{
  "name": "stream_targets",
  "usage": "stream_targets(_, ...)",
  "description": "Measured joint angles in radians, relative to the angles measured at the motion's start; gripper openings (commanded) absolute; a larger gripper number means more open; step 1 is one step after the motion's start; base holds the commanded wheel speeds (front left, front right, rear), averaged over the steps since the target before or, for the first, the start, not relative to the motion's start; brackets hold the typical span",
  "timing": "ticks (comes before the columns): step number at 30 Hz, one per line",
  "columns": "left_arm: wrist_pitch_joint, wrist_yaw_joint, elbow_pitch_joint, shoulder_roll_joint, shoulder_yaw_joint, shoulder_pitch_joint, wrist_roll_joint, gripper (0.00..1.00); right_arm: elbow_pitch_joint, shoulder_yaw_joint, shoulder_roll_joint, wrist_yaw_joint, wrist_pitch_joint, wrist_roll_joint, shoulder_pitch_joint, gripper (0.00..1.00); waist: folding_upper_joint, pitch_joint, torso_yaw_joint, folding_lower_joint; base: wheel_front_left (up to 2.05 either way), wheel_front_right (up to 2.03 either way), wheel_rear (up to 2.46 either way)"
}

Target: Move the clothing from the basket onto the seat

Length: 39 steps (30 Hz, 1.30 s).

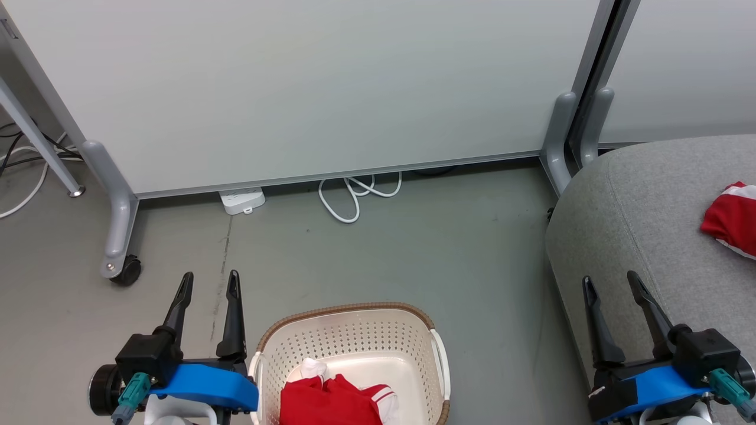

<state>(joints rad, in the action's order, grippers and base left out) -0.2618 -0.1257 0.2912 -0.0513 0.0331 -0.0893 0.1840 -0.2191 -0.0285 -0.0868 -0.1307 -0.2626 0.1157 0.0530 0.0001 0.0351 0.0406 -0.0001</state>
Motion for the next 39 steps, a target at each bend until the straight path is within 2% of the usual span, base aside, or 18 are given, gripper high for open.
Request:
stream_targets(7, 0.0, 0.0, 0.004, 0.0, 0.02, -0.012, -0.007, 1.0, 0.001, 0.006, 0.0, 0.0, 0.0, 0.0, 0.005, 1.0, 0.0, 0.016, -0.003, 0.0, 0.0, 0.0, 0.0)
stream_targets(14, 0.0, -0.001, 0.056, -0.011, 0.13, -0.119, -0.019, 1.0, 0.021, 0.019, -0.003, 0.0, 0.0, -0.001, 0.058, 1.0, 0.0, 0.07, -0.021, 0.0001, 0.0, 0.0, 0.0)
stream_targets(29, -0.001, -0.004, 0.377, -0.193, 0.553, -0.456, 0.047, 1.0, 0.099, 0.066, -0.016, 0.0, 0.0, -0.018, 0.285, 1.0, -0.0001, 0.314, -0.103, 0.0003, 0.0, 0.0, 0.0)
stream_targets(39, -0.001, -0.004, 0.61, -0.256, 0.86, -0.65, 0.106, 1.0, 0.136, 0.091, -0.011, 0.0, 0.0, -0.029, 0.394, 1.0, -0.0001, 0.501, -0.173, 0.0003, 0.0, 0.0, 0.0)
